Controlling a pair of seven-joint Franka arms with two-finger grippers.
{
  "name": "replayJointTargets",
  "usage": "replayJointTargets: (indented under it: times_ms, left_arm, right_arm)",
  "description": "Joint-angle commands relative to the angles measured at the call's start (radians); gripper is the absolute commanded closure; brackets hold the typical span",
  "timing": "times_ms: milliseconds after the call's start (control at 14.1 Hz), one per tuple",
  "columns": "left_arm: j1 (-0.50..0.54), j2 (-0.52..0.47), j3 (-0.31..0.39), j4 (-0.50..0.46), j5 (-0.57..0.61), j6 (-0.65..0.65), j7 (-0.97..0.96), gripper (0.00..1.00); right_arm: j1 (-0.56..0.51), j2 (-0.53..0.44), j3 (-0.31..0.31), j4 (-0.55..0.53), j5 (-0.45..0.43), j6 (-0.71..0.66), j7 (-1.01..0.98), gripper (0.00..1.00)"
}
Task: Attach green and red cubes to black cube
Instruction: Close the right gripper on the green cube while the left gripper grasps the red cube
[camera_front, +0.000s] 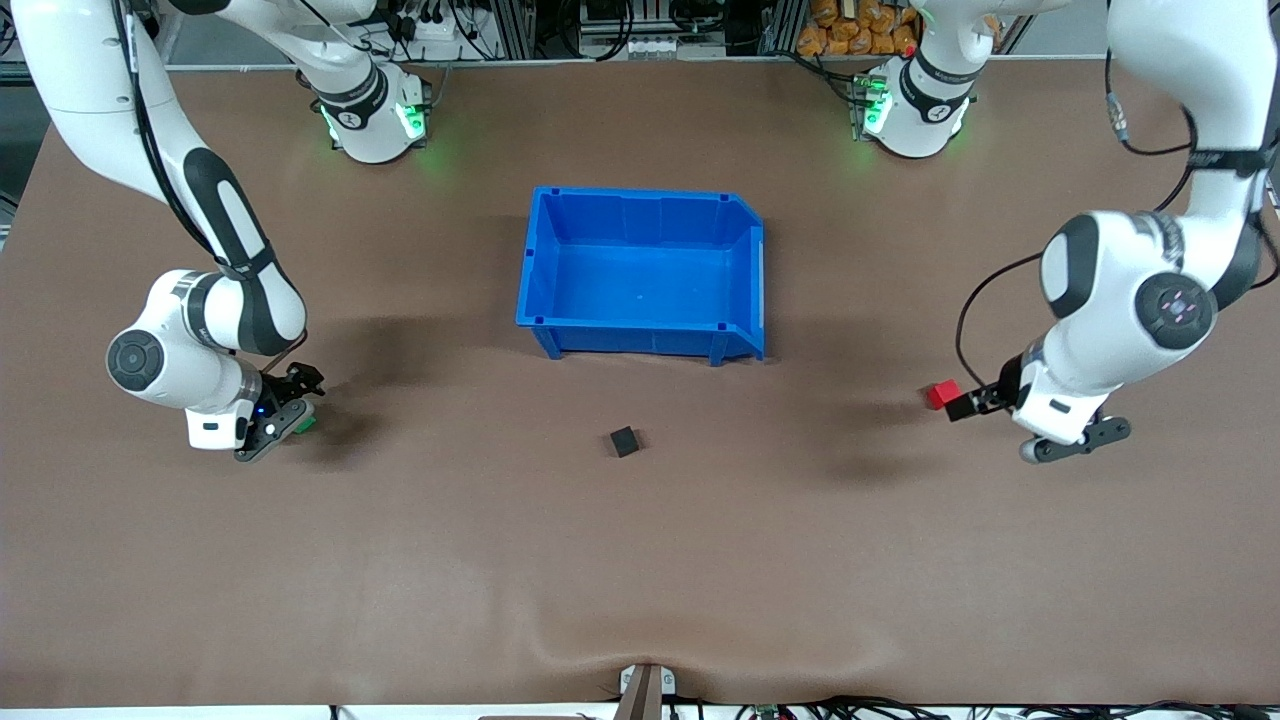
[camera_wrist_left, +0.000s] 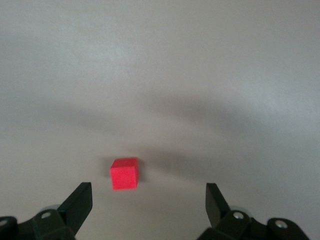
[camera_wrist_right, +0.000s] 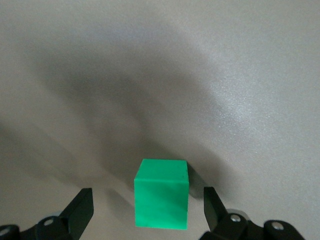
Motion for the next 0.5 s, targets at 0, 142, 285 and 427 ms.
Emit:
replayJointTargets:
  times_ms: [0, 142, 285, 427]
  left_arm:
    - [0.004, 0.145, 0.011, 0.016, 0.002, 0.129, -0.074, 0.00]
    - [0.004, 0.162, 0.015, 0.015, 0.003, 0.134, -0.084, 0.00]
    - [-0.001, 0.158, 0.022, 0.013, 0.003, 0.120, -0.087, 0.00]
    - [0.002, 0.156, 0.035, 0.011, 0.005, 0.097, -0.091, 0.00]
  right_arm:
    - [-0.015, 0.001, 0.004, -0.004, 0.013, 0.008, -0.024, 0.39]
    - [-0.015, 0.001, 0.004, -0.003, 0.013, 0.008, -0.025, 0.97]
    - [-0.016, 0.001, 0.004, 0.000, 0.013, 0.007, -0.040, 1.00]
    - [-0.015, 0.005, 0.004, 0.009, 0.015, 0.008, -0.060, 1.00]
